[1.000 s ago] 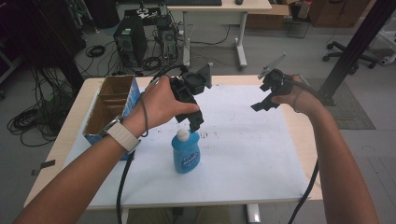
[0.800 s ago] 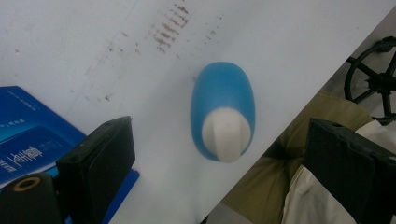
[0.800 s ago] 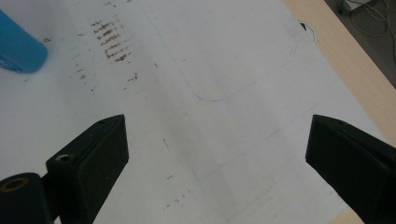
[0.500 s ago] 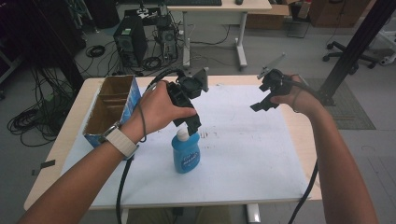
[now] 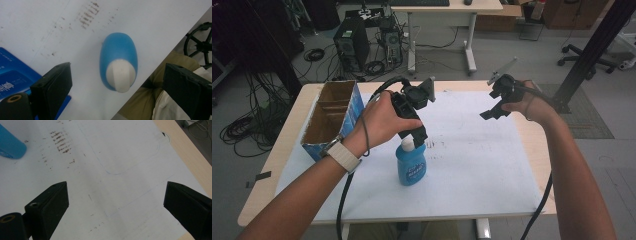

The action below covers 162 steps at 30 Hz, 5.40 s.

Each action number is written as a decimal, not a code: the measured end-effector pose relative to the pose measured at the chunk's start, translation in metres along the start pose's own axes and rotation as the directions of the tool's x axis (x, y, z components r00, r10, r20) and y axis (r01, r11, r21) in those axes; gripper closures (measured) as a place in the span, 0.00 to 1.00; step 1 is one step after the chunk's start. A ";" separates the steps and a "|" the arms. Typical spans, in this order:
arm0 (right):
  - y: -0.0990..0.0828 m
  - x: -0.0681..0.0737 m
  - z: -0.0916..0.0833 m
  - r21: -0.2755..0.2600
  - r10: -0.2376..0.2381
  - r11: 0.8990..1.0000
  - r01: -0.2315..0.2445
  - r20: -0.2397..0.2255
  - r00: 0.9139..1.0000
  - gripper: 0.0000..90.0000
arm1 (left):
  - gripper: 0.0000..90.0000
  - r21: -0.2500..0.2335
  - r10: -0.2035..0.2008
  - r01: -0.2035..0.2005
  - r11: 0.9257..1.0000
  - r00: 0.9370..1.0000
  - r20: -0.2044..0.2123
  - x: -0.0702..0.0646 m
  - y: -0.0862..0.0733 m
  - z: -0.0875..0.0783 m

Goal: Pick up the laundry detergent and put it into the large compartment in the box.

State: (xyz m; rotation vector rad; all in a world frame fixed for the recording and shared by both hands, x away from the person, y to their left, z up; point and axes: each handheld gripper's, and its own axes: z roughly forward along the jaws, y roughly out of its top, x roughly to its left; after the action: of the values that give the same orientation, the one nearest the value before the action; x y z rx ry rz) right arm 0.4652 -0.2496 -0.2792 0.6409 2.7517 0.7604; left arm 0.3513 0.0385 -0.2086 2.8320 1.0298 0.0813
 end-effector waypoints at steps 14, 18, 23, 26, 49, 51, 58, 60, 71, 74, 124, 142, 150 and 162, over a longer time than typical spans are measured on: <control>0.000 0.000 0.000 0.000 -0.002 1.000 0.002 -0.002 1.000 0.07 | 0.10 -0.003 -0.004 0.004 1.000 1.000 0.014 0.000 -0.002 0.016; 0.001 0.001 0.001 0.000 -0.004 1.000 0.004 -0.004 1.000 0.07 | 0.10 -0.001 -0.003 0.003 1.000 1.000 0.017 -0.001 -0.003 0.021; 0.001 0.001 0.001 0.000 -0.004 1.000 0.004 -0.002 1.000 0.07 | 0.10 0.003 0.004 -0.004 1.000 1.000 0.023 -0.001 -0.004 0.027; 0.000 0.001 0.000 -0.001 -0.003 1.000 0.003 -0.001 1.000 0.07 | 0.10 0.004 0.004 -0.004 1.000 1.000 0.023 -0.001 -0.004 0.030; -0.003 0.000 0.002 -0.001 0.002 1.000 -0.002 -0.004 1.000 0.07 | 0.11 0.026 0.000 -0.001 1.000 0.999 0.034 -0.001 -0.004 0.054; -0.003 0.000 0.002 -0.001 0.002 1.000 -0.002 -0.004 1.000 0.07 | 0.11 0.026 0.001 -0.002 1.000 0.999 0.036 0.000 -0.005 0.056; -0.002 0.000 0.004 0.000 0.001 1.000 -0.001 -0.009 1.000 0.07 | 0.11 0.025 -0.005 0.004 1.000 0.999 0.037 0.000 -0.005 0.063; -0.002 0.000 0.004 0.002 0.001 1.000 -0.001 -0.009 1.000 0.07 | 0.11 0.025 -0.005 0.004 1.000 0.999 0.034 0.000 -0.005 0.065; -0.002 0.000 0.004 0.003 0.000 1.000 0.000 -0.010 1.000 0.07 | 0.11 0.036 -0.014 0.013 0.999 0.999 0.036 0.001 -0.006 0.074; -0.002 0.000 0.004 0.003 0.000 1.000 0.000 -0.009 1.000 0.07 | 0.11 0.037 -0.017 0.015 0.999 0.999 0.037 0.002 -0.006 0.076; -0.002 0.002 0.003 0.004 -0.003 1.000 0.003 -0.008 1.000 0.07 | 0.41 0.031 -0.033 0.031 0.999 0.999 0.040 -0.001 -0.008 0.078; -0.002 0.003 0.004 0.008 -0.006 1.000 0.006 -0.009 1.000 0.07 | 0.41 0.018 -0.051 0.051 0.999 0.998 0.021 0.003 -0.011 0.058; -0.003 0.003 0.002 0.007 -0.002 1.000 0.002 -0.007 1.000 0.07 | 0.41 0.000 -0.072 0.072 0.997 0.997 0.026 0.005 -0.013 0.046; -0.003 0.003 0.000 0.001 -0.001 1.000 0.001 -0.006 1.000 0.07 | 0.41 -0.007 -0.086 0.086 0.996 0.996 0.009 0.005 -0.012 0.032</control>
State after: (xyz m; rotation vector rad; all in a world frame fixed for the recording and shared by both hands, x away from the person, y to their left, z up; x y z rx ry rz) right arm 0.4612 -0.2505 -0.2817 0.6380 2.7578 0.7612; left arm 0.3504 0.0481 -0.2417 2.7748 1.1459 0.0644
